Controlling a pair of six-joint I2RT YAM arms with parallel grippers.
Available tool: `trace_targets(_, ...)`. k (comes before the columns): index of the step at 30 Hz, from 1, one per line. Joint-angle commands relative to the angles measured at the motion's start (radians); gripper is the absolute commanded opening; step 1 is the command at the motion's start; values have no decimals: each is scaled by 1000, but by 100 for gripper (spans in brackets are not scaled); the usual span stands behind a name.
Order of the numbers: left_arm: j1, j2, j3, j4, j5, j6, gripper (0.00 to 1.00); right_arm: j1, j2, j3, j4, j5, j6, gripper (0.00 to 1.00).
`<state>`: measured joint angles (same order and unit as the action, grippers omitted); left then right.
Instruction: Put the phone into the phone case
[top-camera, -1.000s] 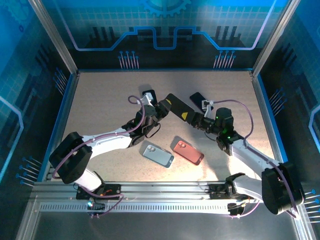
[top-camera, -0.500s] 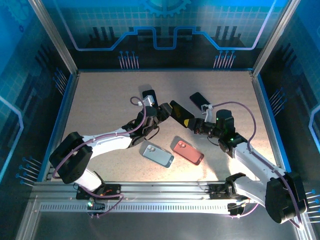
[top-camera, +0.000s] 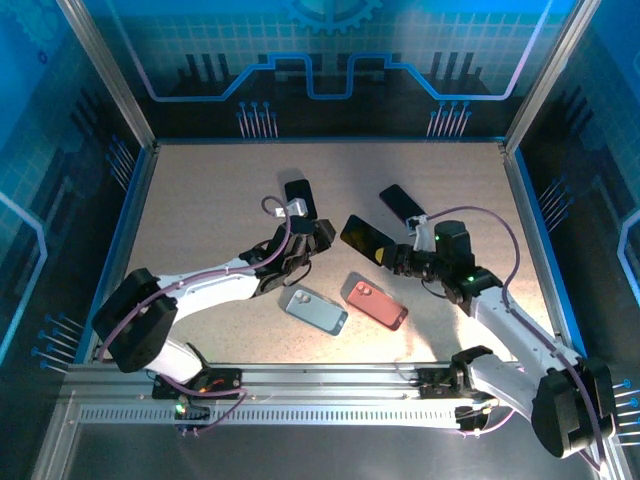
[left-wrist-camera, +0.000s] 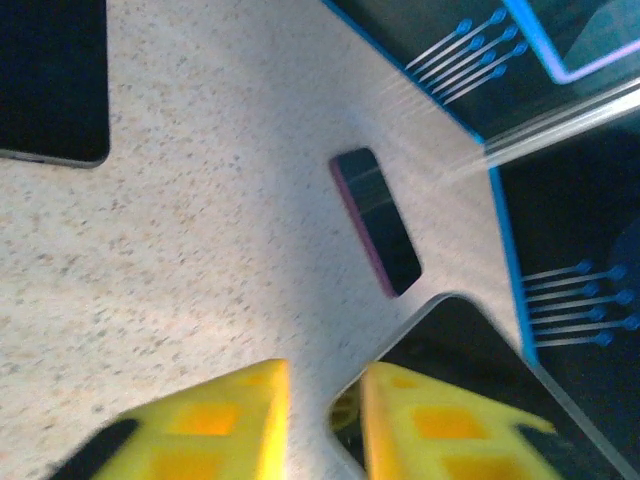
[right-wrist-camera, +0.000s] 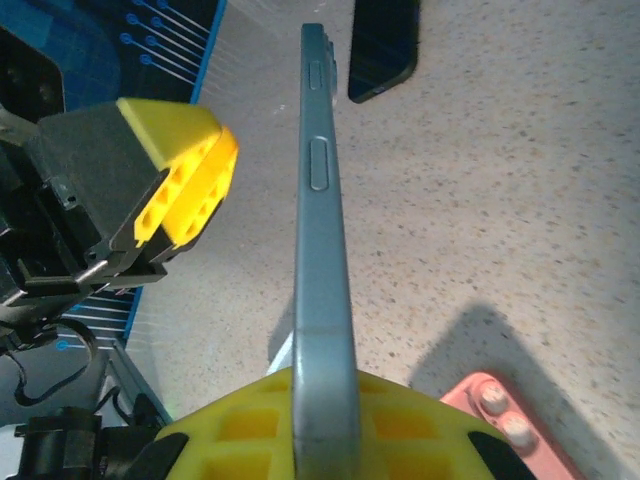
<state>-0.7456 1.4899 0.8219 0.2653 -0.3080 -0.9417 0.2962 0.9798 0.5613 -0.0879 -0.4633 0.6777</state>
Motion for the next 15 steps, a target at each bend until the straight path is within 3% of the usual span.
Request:
trace_targets(1, -10, -29, -5, -152, 84, 83, 16, -30, -72, 55, -181, 48, -75, 0)
trace_targets(7, -40, 60, 54, -253, 278, 163, 1, -84, -107, 73, -324, 1, -110, 0)
trace_targets(15, -119, 206, 143, -249, 423, 183, 0, -146, -147, 73, -404, -7, -146, 0)
